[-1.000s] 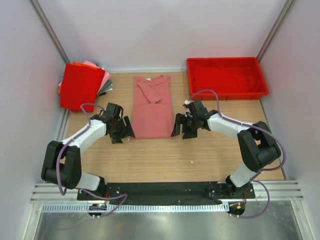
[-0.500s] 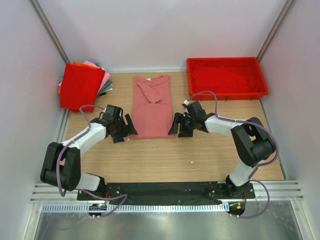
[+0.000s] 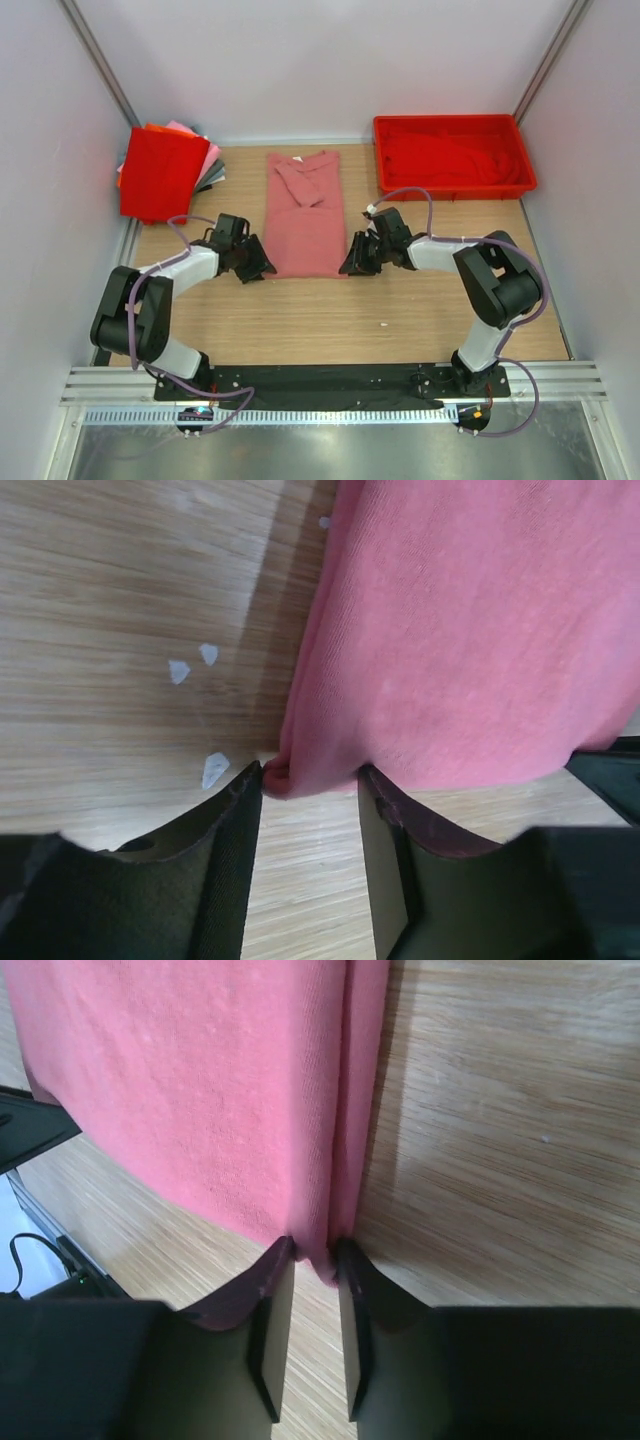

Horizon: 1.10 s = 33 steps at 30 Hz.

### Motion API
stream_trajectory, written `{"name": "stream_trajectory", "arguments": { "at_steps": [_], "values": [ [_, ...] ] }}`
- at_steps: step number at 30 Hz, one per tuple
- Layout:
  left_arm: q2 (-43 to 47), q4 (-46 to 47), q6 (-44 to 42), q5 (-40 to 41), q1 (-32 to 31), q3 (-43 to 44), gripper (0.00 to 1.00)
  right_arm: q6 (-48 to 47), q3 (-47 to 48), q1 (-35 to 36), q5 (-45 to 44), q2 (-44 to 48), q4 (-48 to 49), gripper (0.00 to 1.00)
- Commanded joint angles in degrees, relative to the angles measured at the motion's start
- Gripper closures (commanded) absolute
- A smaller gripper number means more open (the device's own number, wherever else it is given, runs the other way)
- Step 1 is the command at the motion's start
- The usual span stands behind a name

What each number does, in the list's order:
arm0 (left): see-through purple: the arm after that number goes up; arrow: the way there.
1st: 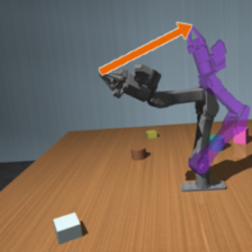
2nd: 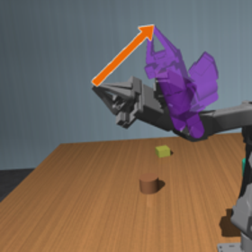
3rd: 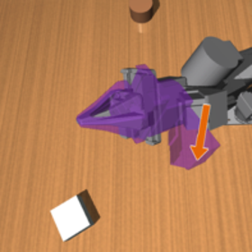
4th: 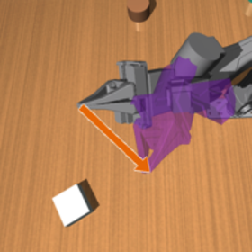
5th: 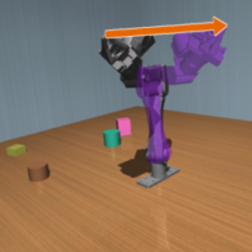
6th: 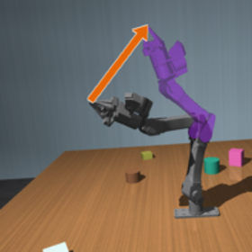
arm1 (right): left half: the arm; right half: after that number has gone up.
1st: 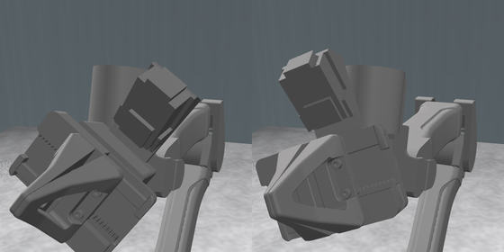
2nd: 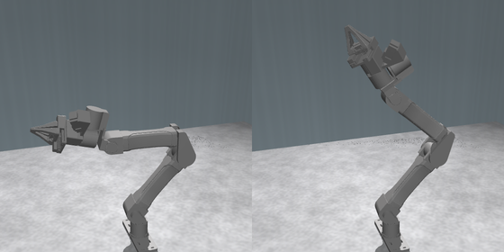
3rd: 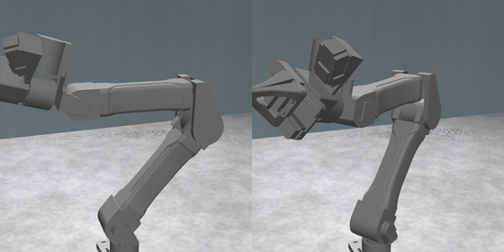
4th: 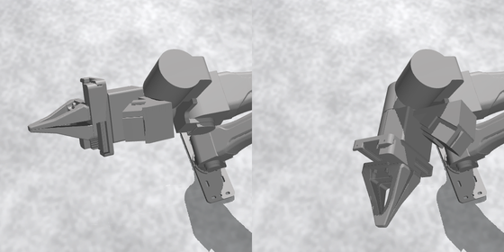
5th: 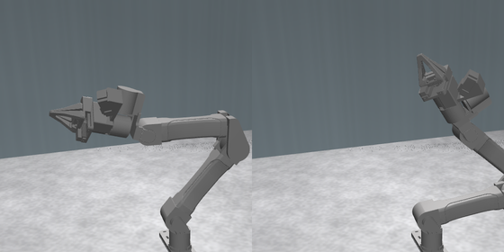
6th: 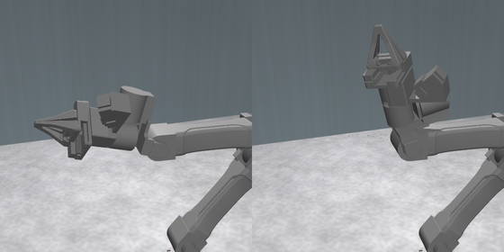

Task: Fold and stack the t-shirts
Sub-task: Fold the tshirt

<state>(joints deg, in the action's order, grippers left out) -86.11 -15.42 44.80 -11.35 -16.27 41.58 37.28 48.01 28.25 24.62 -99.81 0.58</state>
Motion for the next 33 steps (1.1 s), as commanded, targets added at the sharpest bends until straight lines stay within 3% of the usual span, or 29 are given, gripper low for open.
{"name": "stream_trajectory", "arguments": {
  "at_steps": [1, 9, 11, 15, 22, 28, 33],
  "values": [
    [-2.74, 4.08, -0.06, -0.78, -0.08, -1.76, 0.59, -0.01, -1.43, 0.14, 0.16, -1.53, 1.61, 0.72],
    [-2.75, 5.58, -0.5, -1.39, -0.25, -2.29, 0.86, 0.34, -1.25, 0.23, 0.6, -2.06, 2.23, 0.81],
    [-2.05, 5.66, -0.59, -1.65, -0.42, -2.65, 0.99, 0.43, -1.16, 0.23, 0.69, -1.62, 1.97, 0.86],
    [0.75, 4.7, -0.5, -1.22, -1.3, -3.88, 1.0, -0.1, -1.95, 0.14, 0.08, 0.49, 0.74, 0.99],
    [10.16, -1.61, 2.66, -0.43, -7.96, -6.69, 1.0, -0.63, -9.59, 0.14, 0.34, 10.15, -0.23, 0.99],
    [25.68, -10.48, 8.01, 4.49, -16.94, -9.23, 1.0, 0.95, -19.78, 0.31, 0.69, 26.57, -6.11, 0.99],
    [39.07, -19.18, 11.71, 5.38, -18.88, -10.91, 1.0, 2.8, -23.22, 1.28, -0.27, 45.62, -17.51, 0.98]
  ]
}}
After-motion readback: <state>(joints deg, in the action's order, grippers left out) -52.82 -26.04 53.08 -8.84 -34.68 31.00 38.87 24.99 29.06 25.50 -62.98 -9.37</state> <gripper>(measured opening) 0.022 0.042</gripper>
